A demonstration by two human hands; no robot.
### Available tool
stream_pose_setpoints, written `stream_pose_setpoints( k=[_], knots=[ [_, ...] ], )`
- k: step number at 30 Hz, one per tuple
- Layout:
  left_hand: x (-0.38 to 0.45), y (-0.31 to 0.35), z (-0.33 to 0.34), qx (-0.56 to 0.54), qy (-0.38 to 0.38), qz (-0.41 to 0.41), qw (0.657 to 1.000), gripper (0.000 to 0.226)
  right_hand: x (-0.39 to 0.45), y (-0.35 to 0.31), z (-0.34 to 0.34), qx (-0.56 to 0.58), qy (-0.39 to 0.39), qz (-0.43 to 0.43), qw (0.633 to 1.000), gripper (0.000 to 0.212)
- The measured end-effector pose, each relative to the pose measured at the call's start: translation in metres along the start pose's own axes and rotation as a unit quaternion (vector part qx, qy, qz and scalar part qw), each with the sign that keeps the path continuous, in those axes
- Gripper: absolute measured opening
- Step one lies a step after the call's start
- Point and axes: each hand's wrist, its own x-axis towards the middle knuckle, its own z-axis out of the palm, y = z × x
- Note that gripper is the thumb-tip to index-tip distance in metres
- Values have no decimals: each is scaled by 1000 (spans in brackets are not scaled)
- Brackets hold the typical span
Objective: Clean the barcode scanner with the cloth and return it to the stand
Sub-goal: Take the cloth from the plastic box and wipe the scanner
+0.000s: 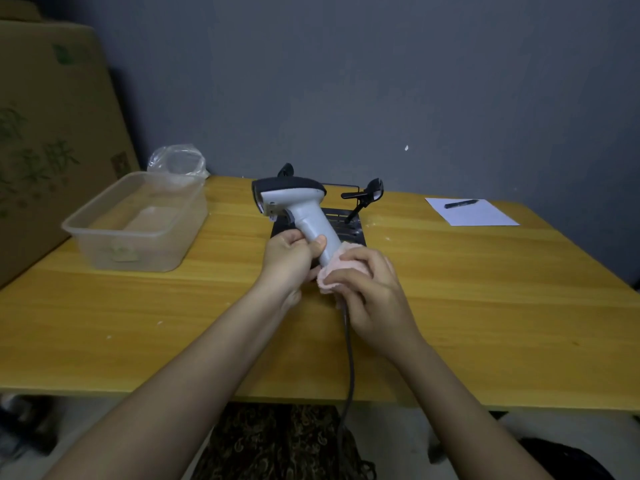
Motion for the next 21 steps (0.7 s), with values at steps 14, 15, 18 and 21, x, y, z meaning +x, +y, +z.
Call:
stream_pose_setpoints(
  k=[14, 15, 18, 21],
  knots=[
    [0, 2, -2, -10, -16, 8, 1000, 21, 20, 15, -12, 93, 78, 134, 984, 20],
    [0, 1, -2, -12, -21, 7, 1000, 21, 21, 14, -13, 107, 89, 136, 981, 19],
    [0, 0, -4, -7, -69, 11, 998, 23, 31, 5, -12, 120, 54, 90, 987, 16],
    [-2, -1, -5, 7, -127, 3, 992, 27, 56, 6, -14, 146, 100, 127, 976, 16]
  ],
)
